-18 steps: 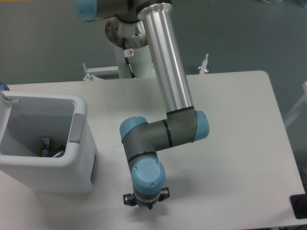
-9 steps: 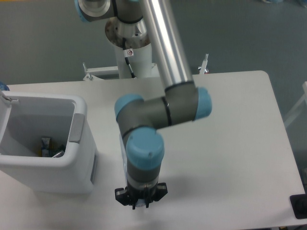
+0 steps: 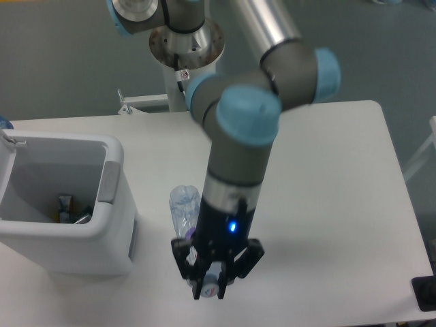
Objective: Place the trash in the trash can
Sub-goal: 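Lower the gripper around the bottle and close on it, then lift the bottle, carry it over the bin and release it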
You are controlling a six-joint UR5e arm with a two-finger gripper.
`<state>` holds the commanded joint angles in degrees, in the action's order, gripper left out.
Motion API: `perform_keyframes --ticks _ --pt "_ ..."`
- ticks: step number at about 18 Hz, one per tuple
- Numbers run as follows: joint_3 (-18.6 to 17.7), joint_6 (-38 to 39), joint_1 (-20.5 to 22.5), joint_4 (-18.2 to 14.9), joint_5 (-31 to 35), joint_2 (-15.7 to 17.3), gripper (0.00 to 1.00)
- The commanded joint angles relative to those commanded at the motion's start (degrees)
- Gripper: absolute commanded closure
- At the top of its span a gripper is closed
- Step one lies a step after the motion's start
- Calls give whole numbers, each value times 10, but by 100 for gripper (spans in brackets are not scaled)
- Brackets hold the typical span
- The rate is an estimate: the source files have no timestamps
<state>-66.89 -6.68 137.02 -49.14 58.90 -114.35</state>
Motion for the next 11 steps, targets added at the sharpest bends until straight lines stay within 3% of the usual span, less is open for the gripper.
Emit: perform_keyframes --ticks 4,11 --pt "18 0 2 55 -22 11 86" --pt "23 6 -29 67 -83 36 85"
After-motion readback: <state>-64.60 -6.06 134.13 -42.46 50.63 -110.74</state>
